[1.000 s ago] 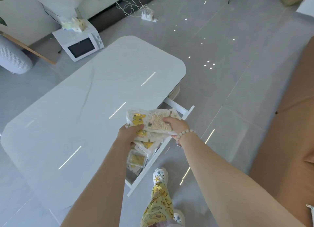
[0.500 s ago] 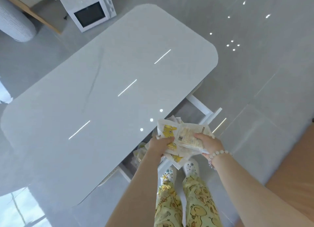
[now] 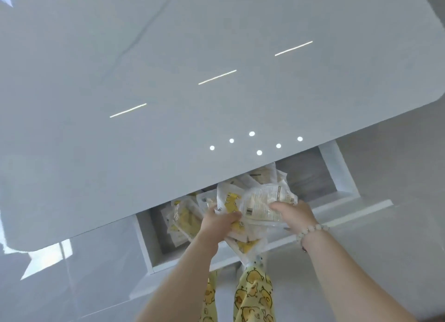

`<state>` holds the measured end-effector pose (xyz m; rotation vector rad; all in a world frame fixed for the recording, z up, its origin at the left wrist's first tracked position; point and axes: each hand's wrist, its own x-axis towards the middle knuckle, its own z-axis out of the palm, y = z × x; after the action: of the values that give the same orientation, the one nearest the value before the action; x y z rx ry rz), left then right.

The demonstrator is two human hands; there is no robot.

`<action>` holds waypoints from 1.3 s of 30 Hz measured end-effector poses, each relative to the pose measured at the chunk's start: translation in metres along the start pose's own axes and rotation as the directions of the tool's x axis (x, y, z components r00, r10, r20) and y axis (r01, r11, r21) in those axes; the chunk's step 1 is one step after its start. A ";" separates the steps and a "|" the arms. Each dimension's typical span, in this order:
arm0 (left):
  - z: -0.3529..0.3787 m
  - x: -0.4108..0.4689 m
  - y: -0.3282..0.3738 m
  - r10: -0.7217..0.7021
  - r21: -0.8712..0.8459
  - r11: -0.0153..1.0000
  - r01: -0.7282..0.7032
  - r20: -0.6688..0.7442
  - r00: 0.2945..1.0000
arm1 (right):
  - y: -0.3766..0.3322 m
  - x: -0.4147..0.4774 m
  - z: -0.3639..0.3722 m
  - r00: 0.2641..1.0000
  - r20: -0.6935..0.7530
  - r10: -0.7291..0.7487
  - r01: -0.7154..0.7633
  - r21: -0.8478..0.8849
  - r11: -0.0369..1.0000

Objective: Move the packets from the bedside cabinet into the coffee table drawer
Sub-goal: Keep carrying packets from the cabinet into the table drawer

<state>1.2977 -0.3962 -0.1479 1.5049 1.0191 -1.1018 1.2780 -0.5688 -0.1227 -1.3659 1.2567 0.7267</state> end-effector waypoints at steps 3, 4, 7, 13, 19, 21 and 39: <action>0.012 0.041 -0.003 0.023 0.010 1.000 -0.023 -0.023 0.999 | 0.001 0.046 0.006 1.000 -0.008 -0.005 0.005 -0.102 0.995; 0.016 0.056 -0.004 0.027 0.010 1.000 -0.026 -0.035 0.999 | 0.002 0.061 0.008 1.000 -0.007 -0.007 0.006 -0.132 0.991; 0.028 0.088 0.000 0.080 0.080 0.994 -0.076 -0.053 0.995 | 0.000 0.098 0.014 0.999 -0.004 -0.033 0.032 -0.198 0.980; 0.037 0.126 0.007 0.136 0.099 0.987 -0.125 -0.107 0.985 | 0.004 0.148 0.029 0.988 -0.078 -0.130 0.102 -0.294 0.950; 0.052 0.120 0.011 0.317 0.381 0.897 -0.226 -0.196 0.928 | 0.009 0.158 0.033 0.947 -0.209 -0.245 0.107 -0.512 0.852; 0.055 0.118 0.012 0.365 0.426 0.869 -0.250 -0.213 0.906 | 0.008 0.155 0.034 0.935 -0.235 -0.266 0.103 -0.538 0.837; -0.008 0.027 0.007 0.489 0.768 0.590 -0.248 -0.096 0.867 | -0.004 0.013 0.041 0.829 0.051 -0.557 0.294 -0.887 0.356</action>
<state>1.3117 -0.3877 -0.1717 2.4860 0.3605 -1.0321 1.2945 -0.5341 -0.1431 -2.6245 0.5609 0.8500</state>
